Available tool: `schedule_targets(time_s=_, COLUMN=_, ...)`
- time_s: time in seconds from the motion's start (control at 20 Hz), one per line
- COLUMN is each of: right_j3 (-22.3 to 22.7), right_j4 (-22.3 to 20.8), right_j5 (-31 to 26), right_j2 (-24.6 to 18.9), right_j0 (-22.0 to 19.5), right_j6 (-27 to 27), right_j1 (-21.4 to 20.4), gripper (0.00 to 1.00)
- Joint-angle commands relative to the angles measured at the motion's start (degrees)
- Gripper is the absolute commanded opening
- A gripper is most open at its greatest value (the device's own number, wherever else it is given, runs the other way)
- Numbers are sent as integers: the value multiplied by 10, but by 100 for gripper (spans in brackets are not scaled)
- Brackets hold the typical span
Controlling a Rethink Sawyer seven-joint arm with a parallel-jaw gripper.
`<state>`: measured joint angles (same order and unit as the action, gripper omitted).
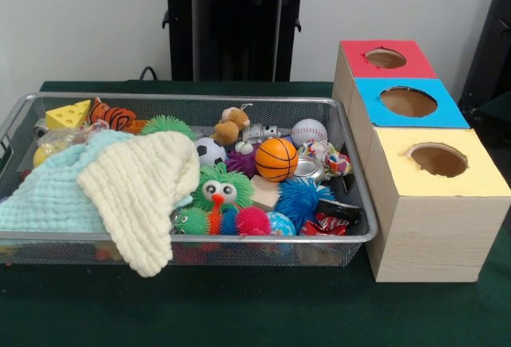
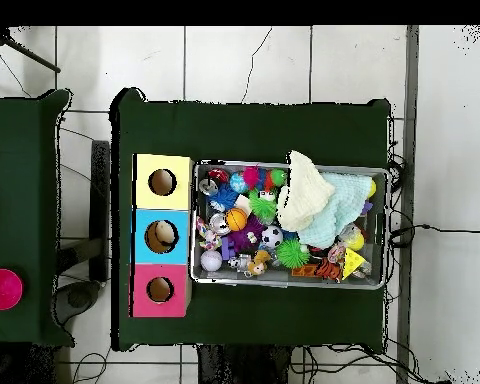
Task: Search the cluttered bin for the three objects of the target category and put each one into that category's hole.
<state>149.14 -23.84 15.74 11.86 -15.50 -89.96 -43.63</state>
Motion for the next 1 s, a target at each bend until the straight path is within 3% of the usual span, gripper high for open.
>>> schedule_targets(time_s=0.05, right_j3=27, right_j4=-21, right_j5=2, right_j2=-5, right_j0=-36, right_j6=-115, right_j1=-35, gripper=100)
schedule_targets(time_s=0.3, right_j3=41, right_j4=-54, right_j5=6, right_j2=8, right_j0=-71, right_j6=-111, right_j1=-36, gripper=100)
schedule_targets(time_s=0.5, right_j3=26, right_j4=-65, right_j5=59, right_j2=26, right_j0=-58, right_j6=-130, right_j1=26, gripper=100)
schedule_targets(time_s=1.0, right_j3=54, right_j4=-20, right_j5=132, right_j2=37, right_j0=3, right_j6=-169, right_j1=72, gripper=100)
